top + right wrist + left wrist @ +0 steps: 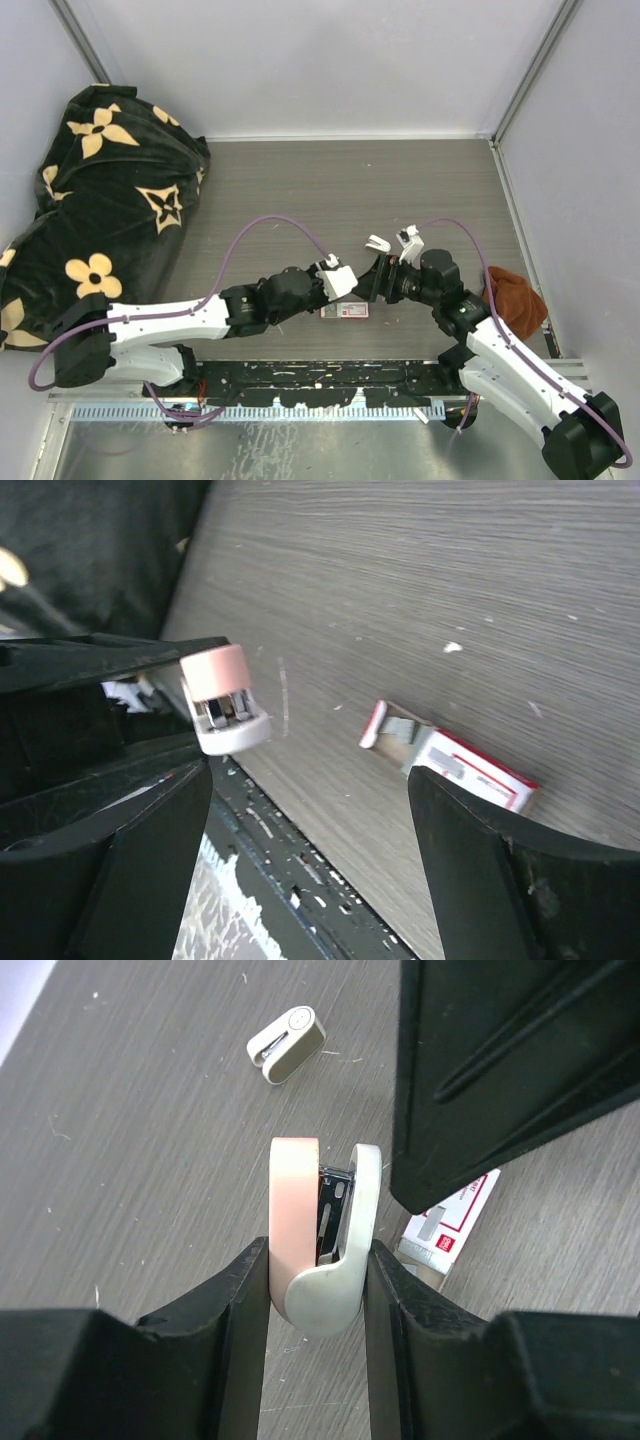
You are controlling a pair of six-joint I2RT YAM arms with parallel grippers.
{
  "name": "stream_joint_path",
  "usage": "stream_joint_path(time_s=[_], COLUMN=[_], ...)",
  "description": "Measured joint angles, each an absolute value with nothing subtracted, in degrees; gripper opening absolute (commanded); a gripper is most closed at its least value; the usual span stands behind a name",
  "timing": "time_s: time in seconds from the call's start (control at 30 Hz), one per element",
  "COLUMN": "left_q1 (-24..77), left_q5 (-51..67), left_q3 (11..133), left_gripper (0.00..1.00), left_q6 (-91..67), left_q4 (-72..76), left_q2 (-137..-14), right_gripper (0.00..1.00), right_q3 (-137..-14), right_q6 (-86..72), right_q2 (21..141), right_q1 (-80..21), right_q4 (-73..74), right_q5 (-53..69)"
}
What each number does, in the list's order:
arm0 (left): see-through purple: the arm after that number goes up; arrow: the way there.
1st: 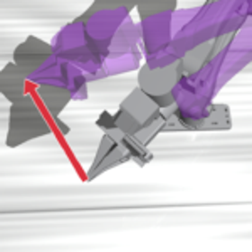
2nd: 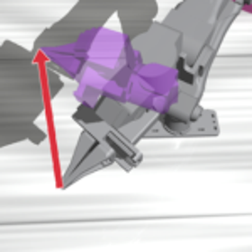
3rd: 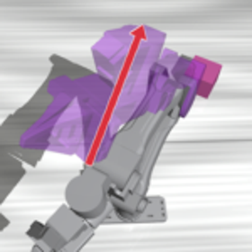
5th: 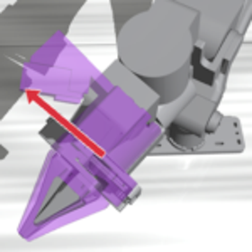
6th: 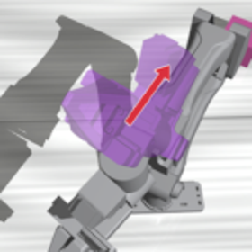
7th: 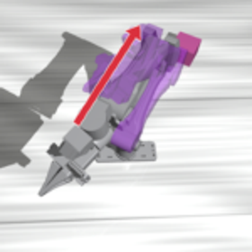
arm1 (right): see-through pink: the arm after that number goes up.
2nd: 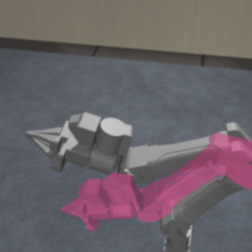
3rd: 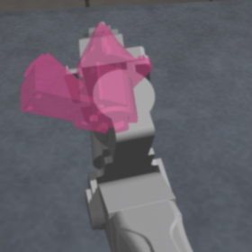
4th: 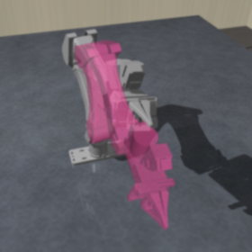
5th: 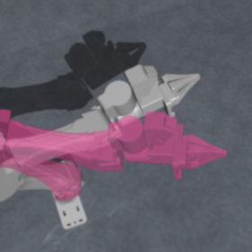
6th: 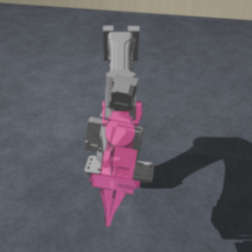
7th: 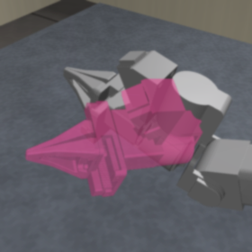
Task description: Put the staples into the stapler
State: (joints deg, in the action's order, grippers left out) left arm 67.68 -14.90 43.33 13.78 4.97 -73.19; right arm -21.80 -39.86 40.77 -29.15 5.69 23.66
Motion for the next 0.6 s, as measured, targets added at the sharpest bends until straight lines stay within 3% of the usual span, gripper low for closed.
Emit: stream_joint_path(time_s=[0.17,0.3,0.6], left_q1=[70.17,70.63,71.31], left_q5=[-17.50,-18.35,-18.55], left_q3=[42.04,42.02,41.95], left_gripper=[0.00,0.00,0.00], left_q6=[15.99,16.47,17.12], left_q4=[5.82,5.85,5.78], left_q2=[-70.35,-70.35,-69.93], right_gripper=[0.72,0.57,0.55], right_q3=[-22.55,-22.52,-22.50], right_q6=[-39.16,-39.72,-41.30], right_q2=[40.75,40.75,42.15], right_q1=[-29.15,-29.12,-29.15], right_q4=[2.48,0.14,-5.10], right_q5=[30.35,33.63,36.25])
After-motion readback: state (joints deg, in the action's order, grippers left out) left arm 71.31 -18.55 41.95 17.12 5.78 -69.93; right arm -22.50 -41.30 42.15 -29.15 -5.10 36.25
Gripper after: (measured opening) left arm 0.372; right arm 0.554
